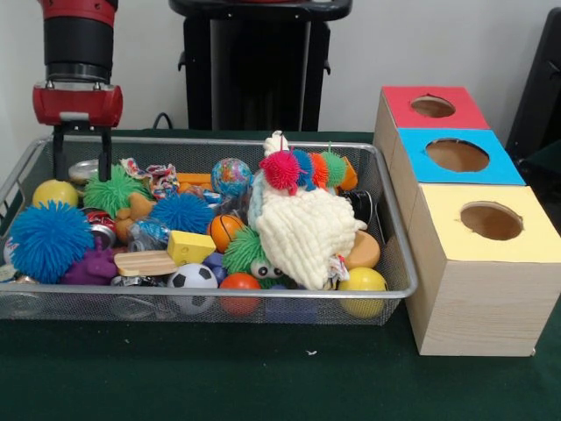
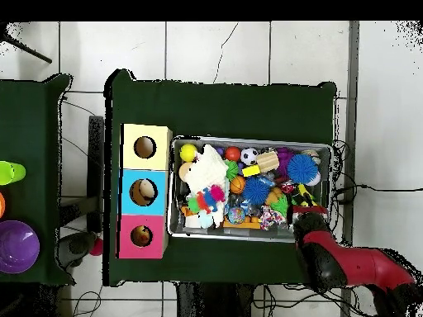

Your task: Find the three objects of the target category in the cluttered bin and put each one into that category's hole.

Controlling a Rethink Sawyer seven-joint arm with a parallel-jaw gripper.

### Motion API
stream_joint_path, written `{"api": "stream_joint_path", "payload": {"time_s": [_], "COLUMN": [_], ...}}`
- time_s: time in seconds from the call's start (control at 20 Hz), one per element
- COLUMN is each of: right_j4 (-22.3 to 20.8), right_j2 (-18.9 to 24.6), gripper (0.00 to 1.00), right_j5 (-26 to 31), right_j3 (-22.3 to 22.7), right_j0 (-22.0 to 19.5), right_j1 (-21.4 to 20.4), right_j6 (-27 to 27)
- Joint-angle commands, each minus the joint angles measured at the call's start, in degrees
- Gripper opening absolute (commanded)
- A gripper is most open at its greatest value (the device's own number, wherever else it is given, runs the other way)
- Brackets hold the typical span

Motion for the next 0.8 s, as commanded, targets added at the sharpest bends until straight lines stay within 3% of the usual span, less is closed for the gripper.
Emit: {"api": "stream_joint_path", "payload": {"time_s": [0.05,0.3,0.8], "right_j4": [6.4,8.0,8.9], "right_j2": [5.5,4.9,-0.9], "gripper": [1.00,1.00,1.00], "right_j5": [13.9,16.8,19.7], "right_j3": [1.4,-0.4,-8.9], "right_j0": [2.7,4.7,13.0], "right_j1": [-3.9,-3.4,4.2], "right_j6": [1.9,1.5,3.6]}}
